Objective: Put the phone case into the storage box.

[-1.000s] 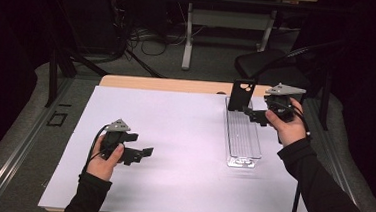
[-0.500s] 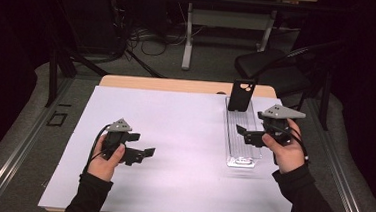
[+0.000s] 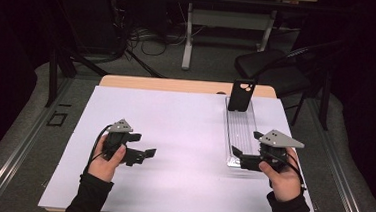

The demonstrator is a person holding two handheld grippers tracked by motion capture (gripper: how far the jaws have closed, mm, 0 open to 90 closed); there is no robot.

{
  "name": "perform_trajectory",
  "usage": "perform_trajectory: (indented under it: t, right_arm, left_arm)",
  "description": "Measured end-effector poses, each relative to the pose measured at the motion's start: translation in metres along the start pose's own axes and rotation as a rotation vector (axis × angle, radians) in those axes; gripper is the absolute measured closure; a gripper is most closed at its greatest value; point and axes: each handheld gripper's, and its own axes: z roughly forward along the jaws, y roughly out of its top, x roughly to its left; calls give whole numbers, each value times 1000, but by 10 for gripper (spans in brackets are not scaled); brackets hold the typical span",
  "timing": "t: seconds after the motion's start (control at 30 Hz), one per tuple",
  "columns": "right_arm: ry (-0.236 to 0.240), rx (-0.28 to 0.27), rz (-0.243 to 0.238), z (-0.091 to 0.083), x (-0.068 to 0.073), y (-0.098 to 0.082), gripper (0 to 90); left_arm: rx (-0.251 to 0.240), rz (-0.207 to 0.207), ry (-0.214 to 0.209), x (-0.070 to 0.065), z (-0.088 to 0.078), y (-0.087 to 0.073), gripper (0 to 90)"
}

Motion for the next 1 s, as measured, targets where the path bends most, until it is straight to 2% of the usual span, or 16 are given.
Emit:
perform_trajectory:
  t: [0.3,0.4,0.57,1.0]
  right_arm:
    - [9,1,1,-5,16,-30,139]
    - [16,10,-12,-5,23,-42,139]
    - [52,19,-29,-3,36,-59,139]
    - [109,-2,-62,6,52,-79,140]
  left_arm:
    - [-5,4,-3,0,-1,0,162]
    - [-5,9,-4,0,-1,0,162]
    - [-6,13,-7,0,-1,0,162]
    - [-10,53,-22,-3,-3,-1,162]
